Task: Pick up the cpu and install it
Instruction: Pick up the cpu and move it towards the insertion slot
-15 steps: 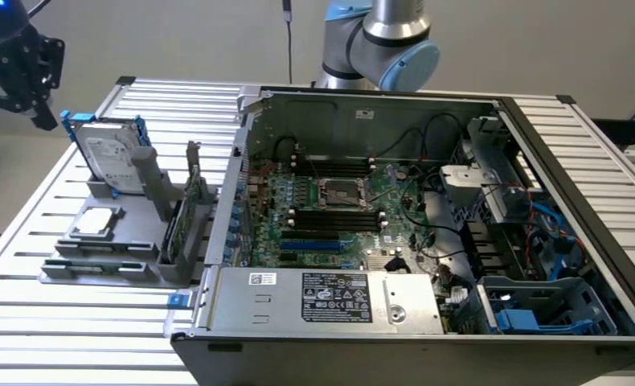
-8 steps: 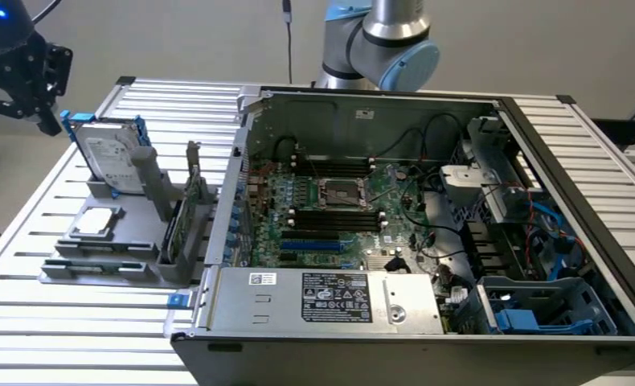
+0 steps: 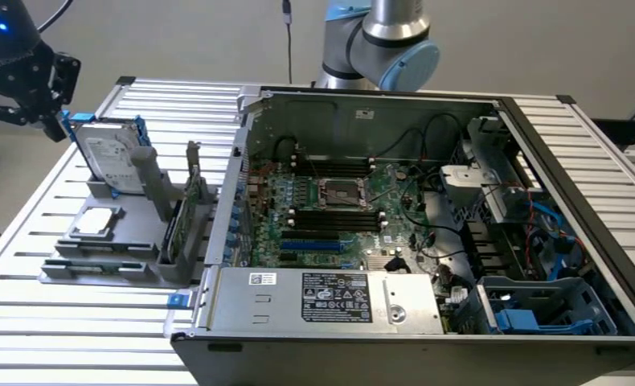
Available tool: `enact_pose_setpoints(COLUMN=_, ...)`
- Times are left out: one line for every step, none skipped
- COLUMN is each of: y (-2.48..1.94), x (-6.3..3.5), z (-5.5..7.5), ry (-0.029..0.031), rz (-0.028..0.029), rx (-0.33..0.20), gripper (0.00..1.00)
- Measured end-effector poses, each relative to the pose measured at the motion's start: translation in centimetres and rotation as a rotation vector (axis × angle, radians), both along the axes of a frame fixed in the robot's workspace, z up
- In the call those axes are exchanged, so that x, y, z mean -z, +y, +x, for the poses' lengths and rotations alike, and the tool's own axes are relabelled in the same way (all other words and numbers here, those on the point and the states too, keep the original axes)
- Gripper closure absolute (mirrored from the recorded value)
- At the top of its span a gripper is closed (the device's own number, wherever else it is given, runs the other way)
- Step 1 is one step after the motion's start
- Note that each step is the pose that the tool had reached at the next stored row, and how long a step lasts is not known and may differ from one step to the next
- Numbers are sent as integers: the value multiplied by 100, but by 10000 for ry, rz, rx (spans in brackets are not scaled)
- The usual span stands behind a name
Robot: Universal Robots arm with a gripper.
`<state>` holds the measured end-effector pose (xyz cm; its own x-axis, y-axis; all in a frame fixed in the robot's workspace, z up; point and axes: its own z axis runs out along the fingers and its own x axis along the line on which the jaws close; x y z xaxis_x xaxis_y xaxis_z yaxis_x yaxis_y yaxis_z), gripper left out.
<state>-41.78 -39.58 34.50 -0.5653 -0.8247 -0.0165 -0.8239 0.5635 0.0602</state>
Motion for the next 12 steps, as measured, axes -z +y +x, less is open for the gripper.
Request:
enact_pose_setpoints(y=0, x=14, z=0, ry=-1, rz=0, rx=186, gripper=89)
enact_pose_setpoints(y=0, x=26, z=0, ry=0, rz=-1, rx=361, gripper=89)
enact_pose_setpoints(y=0, x=39, z=0, ry=-1, rz=0, rx=540, gripper=89)
enact_pose_setpoints(y=0, x=52, z=0, ry=0, rz=0, rx=721, gripper=89)
enact_pose_setpoints(y=0, x=65, z=0, ry=-1, rz=0, rx=900, gripper=89)
enact_pose_setpoints(y=0, x=79, z=0, ry=0, rz=0, rx=1096, gripper=89)
enact_pose_setpoints(y=0, x=91, z=0, ry=0, rz=0, rx=1265, gripper=89)
enact_pose_setpoints(y=0, x=104, z=0, ry=0, rz=0, rx=1461, gripper=89)
enact_pose_setpoints(y=0, x=117, z=0, ry=0, rz=0, rx=1642, gripper=89)
enact_pose_setpoints(y=0, x=130, z=0, ry=1, rz=0, rx=1820, gripper=89)
enact_pose_setpoints(y=0, x=143, z=0, ry=0, rz=0, rx=2001, gripper=89)
enact_pose_setpoints(y=0, x=155, z=0, ry=0, rz=1, rx=2180, gripper=89)
